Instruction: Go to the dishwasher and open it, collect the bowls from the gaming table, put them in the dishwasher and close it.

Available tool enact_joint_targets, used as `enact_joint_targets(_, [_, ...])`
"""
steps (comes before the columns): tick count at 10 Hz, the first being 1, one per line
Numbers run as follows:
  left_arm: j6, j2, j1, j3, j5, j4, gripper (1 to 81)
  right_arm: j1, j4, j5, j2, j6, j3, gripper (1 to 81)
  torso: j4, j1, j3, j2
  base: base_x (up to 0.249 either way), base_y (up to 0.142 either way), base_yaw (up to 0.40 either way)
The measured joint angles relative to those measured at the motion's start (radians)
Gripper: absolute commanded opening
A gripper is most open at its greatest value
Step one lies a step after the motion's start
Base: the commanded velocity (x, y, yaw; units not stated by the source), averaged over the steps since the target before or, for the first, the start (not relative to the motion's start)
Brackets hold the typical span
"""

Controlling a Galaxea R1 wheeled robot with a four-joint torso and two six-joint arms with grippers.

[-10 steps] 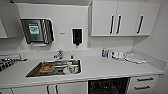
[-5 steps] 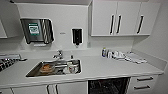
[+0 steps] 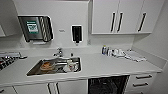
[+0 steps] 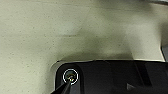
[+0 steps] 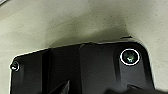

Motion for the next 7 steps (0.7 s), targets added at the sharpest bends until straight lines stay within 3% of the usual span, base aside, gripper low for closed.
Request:
enact_joint_targets(2, [0.000,0.002,-0.002,-0.001,0.000,0.000,81.1,0.000,0.000,0.002,0.010,0.000,0.000,81.1,0.000,-0.044,0.006,0.068,0.000,0.000,0.000])
enact_joint_targets(7, [0.000,0.014,-0.002,-0.021,0.001,0.001,81.1,-0.003,-0.001,0.031,0.014,0.000,-0.003,81.1,0.000,-0.156,0.094,0.240,0.000,0.000,0.000])
